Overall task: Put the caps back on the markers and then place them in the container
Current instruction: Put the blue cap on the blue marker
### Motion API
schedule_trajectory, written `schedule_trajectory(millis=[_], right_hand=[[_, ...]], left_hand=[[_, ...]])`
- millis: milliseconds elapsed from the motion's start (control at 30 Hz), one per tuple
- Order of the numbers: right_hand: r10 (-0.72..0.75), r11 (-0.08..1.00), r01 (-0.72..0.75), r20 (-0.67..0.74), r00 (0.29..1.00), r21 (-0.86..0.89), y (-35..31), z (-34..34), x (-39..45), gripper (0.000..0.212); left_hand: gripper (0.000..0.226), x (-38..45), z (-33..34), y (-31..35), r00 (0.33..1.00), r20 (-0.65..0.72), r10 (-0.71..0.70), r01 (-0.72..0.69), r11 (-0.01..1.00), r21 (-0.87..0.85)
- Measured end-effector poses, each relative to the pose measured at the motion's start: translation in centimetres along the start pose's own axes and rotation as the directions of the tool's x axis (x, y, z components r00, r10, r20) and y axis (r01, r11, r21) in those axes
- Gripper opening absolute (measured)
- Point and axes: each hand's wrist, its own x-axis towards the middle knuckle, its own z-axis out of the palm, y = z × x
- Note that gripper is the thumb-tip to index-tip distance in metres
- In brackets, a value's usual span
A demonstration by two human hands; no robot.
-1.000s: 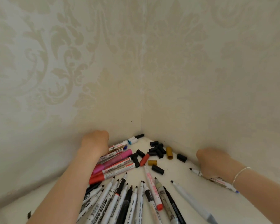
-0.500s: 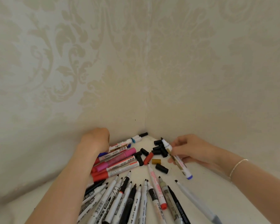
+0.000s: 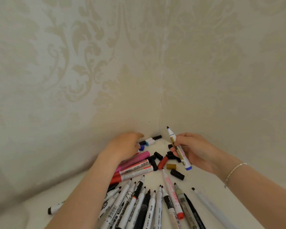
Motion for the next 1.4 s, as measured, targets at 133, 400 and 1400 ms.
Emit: schedule_trajectory(millis=[133,400,1400], right_hand=[[0.000,1.000,0.000,-0.001,1.000,0.020,-0.1,-0.4,0.5,0.012],[0.004,1.000,-0.004,0.014,1.000,0.018,0.2,-1.1,1.0,0.016],[-0.163,0.952,0.173,0.059,0.985,-0.253,-1.0,1.1,-2.3,0.019]], left_hand=[[0.028,0.4,1.3,-0.8,0.996,0.074,-0.042,0.035,0.996,0.085],[0.031,1.0,2.1,0.2,0.999,0.026,0.022,-0.025,0.992,0.125],[0.022,-0.4,-2.1,4.2,0.991,0.060,-0.121,0.035,-0.201,-0.979]])
